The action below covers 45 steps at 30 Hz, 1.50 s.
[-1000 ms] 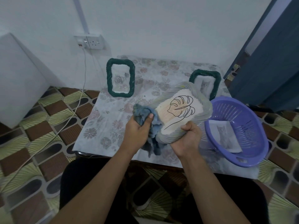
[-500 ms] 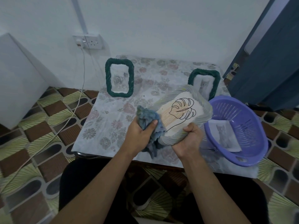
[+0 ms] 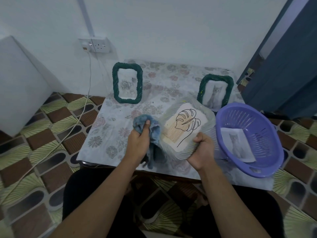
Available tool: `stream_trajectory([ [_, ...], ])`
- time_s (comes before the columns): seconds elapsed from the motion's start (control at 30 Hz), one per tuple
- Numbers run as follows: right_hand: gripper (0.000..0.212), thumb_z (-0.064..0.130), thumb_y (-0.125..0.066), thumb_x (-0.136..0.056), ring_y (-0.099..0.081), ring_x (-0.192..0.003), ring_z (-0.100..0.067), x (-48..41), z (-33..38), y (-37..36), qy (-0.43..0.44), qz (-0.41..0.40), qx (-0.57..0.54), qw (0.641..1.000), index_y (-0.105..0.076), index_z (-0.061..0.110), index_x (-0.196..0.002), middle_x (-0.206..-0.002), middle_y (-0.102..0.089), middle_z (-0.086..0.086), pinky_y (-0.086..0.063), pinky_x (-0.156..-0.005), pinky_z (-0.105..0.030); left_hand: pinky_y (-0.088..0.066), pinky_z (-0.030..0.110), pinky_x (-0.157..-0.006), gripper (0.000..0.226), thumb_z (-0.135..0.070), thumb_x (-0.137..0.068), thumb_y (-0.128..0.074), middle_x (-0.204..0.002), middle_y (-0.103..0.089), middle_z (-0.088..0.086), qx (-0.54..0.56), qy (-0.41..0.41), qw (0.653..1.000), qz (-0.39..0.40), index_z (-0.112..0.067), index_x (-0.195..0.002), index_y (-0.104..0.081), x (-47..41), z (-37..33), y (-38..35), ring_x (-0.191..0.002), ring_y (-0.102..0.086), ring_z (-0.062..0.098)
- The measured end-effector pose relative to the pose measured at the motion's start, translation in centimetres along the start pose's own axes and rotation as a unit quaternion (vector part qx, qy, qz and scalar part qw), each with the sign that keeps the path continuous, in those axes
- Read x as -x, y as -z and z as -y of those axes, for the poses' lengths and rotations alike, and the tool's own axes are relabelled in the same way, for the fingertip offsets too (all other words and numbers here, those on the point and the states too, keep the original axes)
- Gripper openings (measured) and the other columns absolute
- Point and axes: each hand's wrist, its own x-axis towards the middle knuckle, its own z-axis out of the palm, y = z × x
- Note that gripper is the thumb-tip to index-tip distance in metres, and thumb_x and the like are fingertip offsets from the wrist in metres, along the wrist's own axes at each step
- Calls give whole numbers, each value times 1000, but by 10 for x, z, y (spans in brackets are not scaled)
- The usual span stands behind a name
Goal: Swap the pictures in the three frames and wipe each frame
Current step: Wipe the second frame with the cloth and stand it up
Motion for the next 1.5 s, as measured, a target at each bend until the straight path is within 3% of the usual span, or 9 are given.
stream_trajectory([
  [0.13,53,11,-56,-50,-67,-106,-39,4,-3,-3,-50,-1,75,996,-77,0,-97,-120,-68,-21,-55,-90,-52,-52,29,-89,22,-40,-98,-53,-95,-74,-6,46,8,991,124,-26,-93,-70,-8,-5,7,-97,-68,12],
  [0.23,66,8,-60,-44,-59,-118,-43,6,-9,-6,-72,9,87,994,-74,-2,-107,-131,-61,-24,-45,-102,-56,-55,41,-91,23,-37,-95,-61,-96,-76,2,-1,-35,988,153,-17,-93,-74,-12,-4,10,-96,-71,19],
  [0.37,64,12,-68,-37,-64,-111,-41,5,-16,-3,-76,-2,73,994,-76,-2,-100,-123,-66,-22,-49,-99,-54,-48,31,-54,47,-47,-95,-57,-56,-64,-1,-82,-66,991,79,-11,-66,-65,-10,-13,9,-53,-59,10],
  [0.5,49,6,-38,-60,-70,-97,-37,7,-17,1,-82,-36,68,994,-78,-2,-88,-108,-71,-20,-58,-86,-48,-31,22,-43,52,-47,-96,-54,-38,-42,-10,-63,-14,997,44,-17,-54,-50,-8,-16,5,-36,-38,5],
  [0.77,101,10,-76,-24,-52,-125,-48,3,-6,1,-76,-18,104,992,-63,-8,-123,-133,-58,-27,-41,-105,-58,-55,25,-79,12,-14,-98,-56,-85,-74,-4,36,4,974,224,-11,-92,-66,-1,-6,11,-85,-69,12],
  [0.97,84,12,-76,-21,-64,-107,-42,1,-8,1,-89,-33,114,989,-73,-5,-103,-118,-66,-23,-50,-97,-53,-45,34,-63,39,-45,-96,-56,-66,-60,16,24,-13,997,71,-18,-70,-67,-1,-6,4,-64,-57,20],
  [1.1,45,9,-55,-55,-69,-97,-37,5,-4,-3,-99,-33,118,988,-77,-1,-92,-106,-71,-20,-57,-87,-48,-45,34,-66,38,-46,-97,-53,-70,-62,7,36,6,999,19,-23,-70,-65,1,-8,0,-69,-58,19],
  [1.33,79,22,-83,-60,-66,-106,-32,2,3,-3,-65,2,77,995,-58,1,-132,-120,-67,-17,-57,-86,-42,-52,32,-79,33,-50,-98,-48,-82,-69,-3,117,53,988,-87,-26,-83,-65,10,4,-12,-84,-66,14],
  [1.5,51,2,-70,-78,-69,-104,-28,2,-15,1,30,-60,163,984,-58,7,-127,-119,-70,-15,-60,-81,-40,-52,30,-83,20,-30,-101,-50,-81,-74,-14,185,39,981,-39,-26,-91,-66,17,10,-22,-85,-69,3],
])
